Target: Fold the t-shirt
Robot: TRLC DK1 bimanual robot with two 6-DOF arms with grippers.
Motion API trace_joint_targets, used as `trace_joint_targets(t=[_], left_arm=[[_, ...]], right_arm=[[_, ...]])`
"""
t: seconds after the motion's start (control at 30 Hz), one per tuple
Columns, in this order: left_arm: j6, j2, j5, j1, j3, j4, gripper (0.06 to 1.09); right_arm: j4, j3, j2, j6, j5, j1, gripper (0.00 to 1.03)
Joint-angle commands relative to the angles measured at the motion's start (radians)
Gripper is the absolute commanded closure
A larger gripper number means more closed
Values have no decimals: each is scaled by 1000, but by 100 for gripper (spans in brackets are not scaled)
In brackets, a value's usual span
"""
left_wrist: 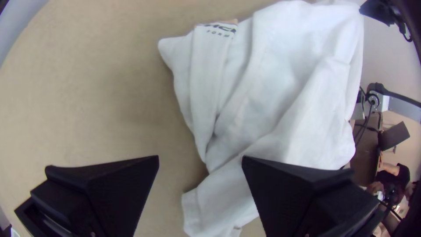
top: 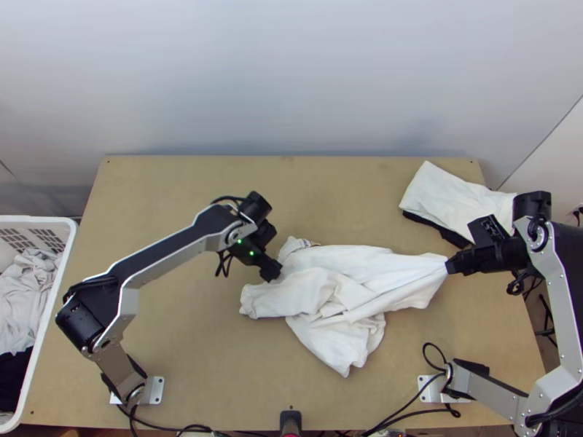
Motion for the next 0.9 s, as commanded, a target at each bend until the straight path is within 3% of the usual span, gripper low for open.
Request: trace_joint_targets(t=[0.0, 0.07, 0.13, 0.3, 0.5, 0.67, 0.87], left_arm=[[-18, -2, -26, -80, -57, 62, 17], [-18, 3, -66, -93, -70, 91, 17], [-18, 12, -105, -98, -78, 121, 32], [-19, 26, -103, -93, -69, 137, 53], [-30, 27, -103, -95, -70, 150, 105], [1, 0, -105, -46, -75, 131, 104], [1, -139, -74, 161, -21, 55, 105]], right_arm=[[1, -2, -1, 0, 1, -6, 100], [1, -2, -4, 0, 1, -7, 100], [1, -1, -7, 3, 1, -7, 100], [1, -2, -17, 9, 1, -7, 100], [1, -21, -33, 9, 1, -14, 100], [-20, 30, -39, 49, -19, 9, 100], [-71, 206, -28, 158, -33, 212, 100]])
